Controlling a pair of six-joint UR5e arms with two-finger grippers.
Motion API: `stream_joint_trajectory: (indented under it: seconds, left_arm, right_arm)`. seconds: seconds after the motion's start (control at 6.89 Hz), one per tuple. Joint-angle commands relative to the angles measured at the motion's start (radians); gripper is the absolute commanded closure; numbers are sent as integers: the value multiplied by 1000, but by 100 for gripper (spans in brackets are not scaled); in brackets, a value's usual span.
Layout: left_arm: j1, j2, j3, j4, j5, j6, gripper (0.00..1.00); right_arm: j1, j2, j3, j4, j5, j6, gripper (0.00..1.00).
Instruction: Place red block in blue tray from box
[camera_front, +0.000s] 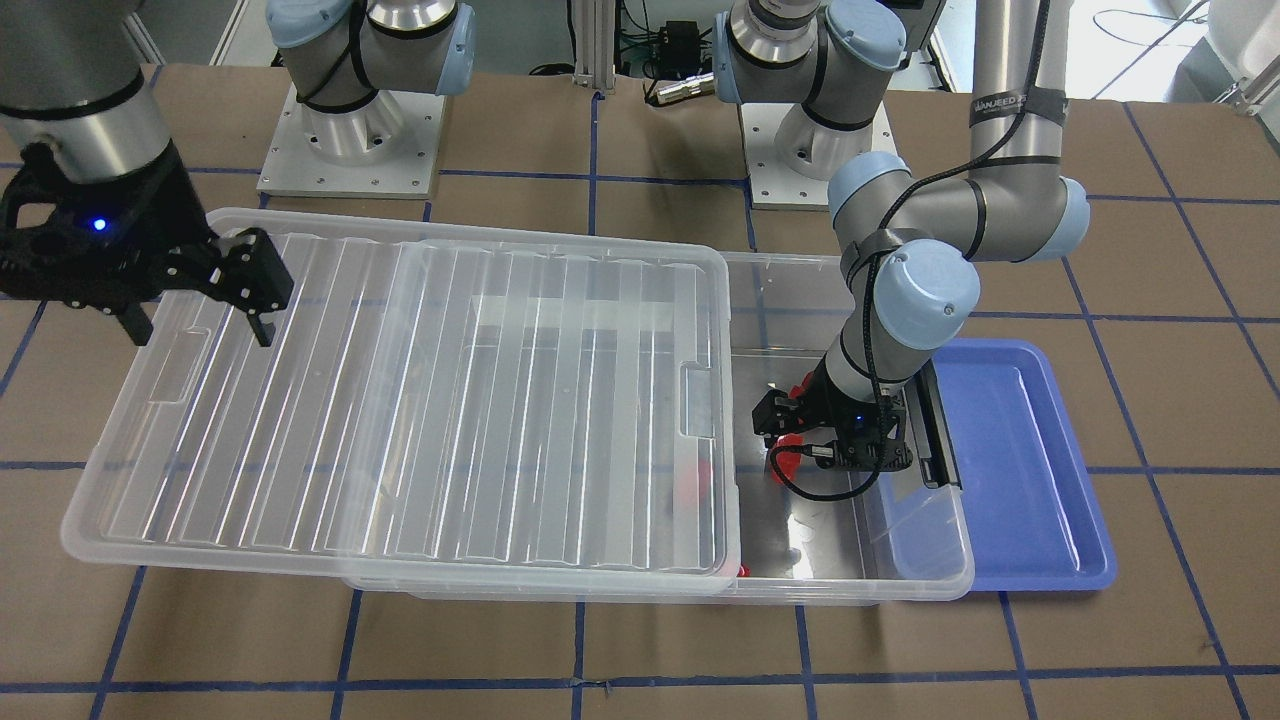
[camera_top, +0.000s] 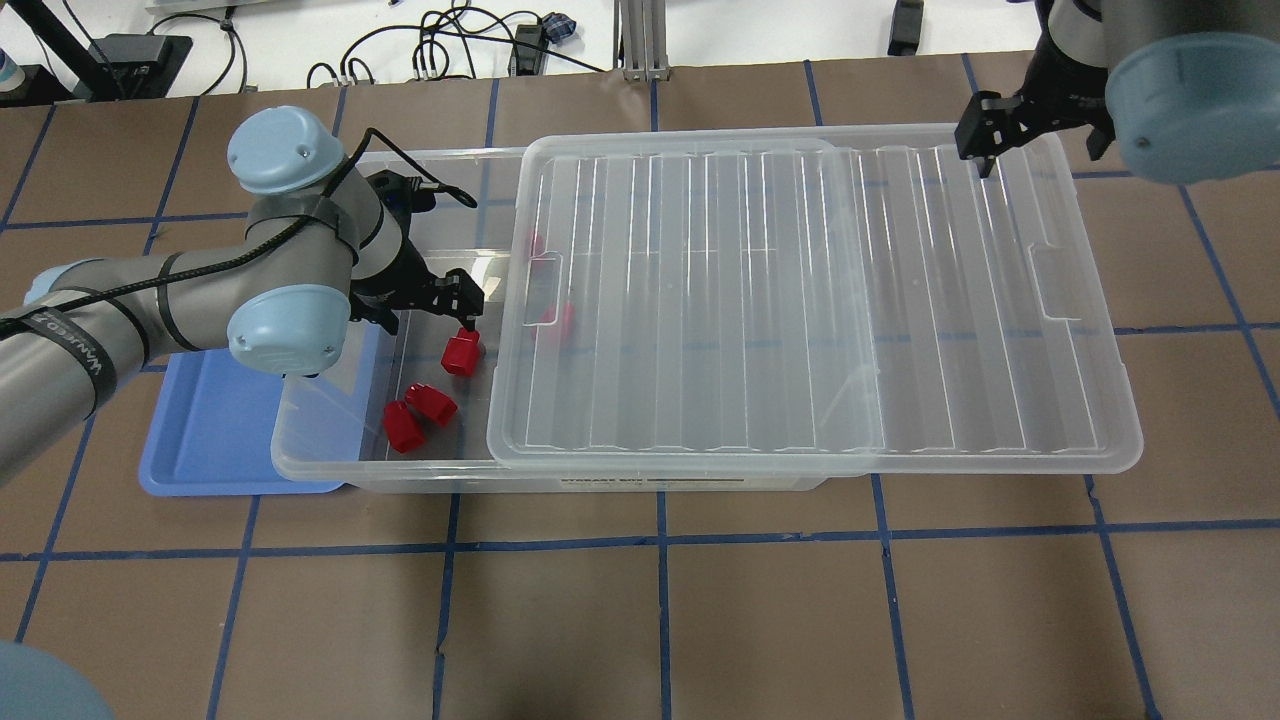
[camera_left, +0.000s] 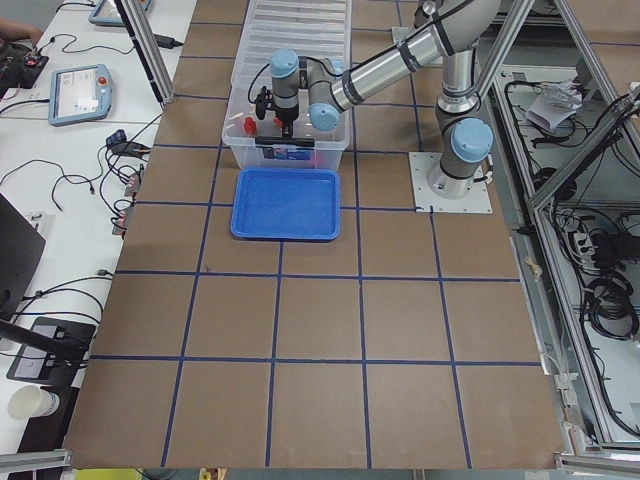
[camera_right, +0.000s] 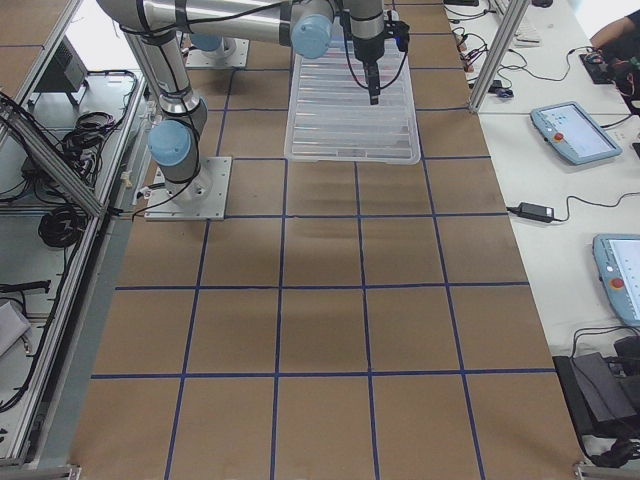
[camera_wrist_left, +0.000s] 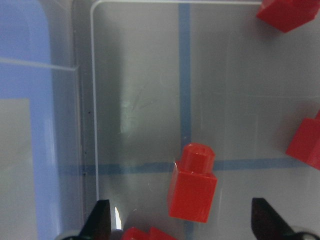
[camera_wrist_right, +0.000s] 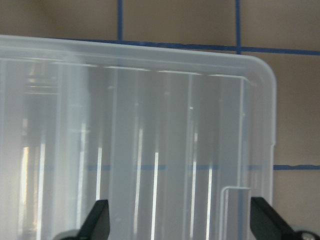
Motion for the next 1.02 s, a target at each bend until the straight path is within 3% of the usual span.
stream_joint_trajectory:
  seconds: [0.0,0.15,0.44,0.58,0.87]
  left_arm:
    - [-1,-32,-14,2,-20,-49,9]
    - [-3,-41,-14,-1,-21,-60,27]
    - [-12,-61,-6,14,-20,-70,88]
    - [-21,-58,-1,29,-11,-60,99]
    - [-24,19,95,-74,-20,-89,99]
  right_arm:
    - [19,-40,-16,152,37,30,0]
    - [23,-37,-59,216,40,32,0]
    - [29,-34,-75,274,41,38,0]
    - [29,-30,-73,268,43,36,0]
    - [29,-33,-72,268,38,36,0]
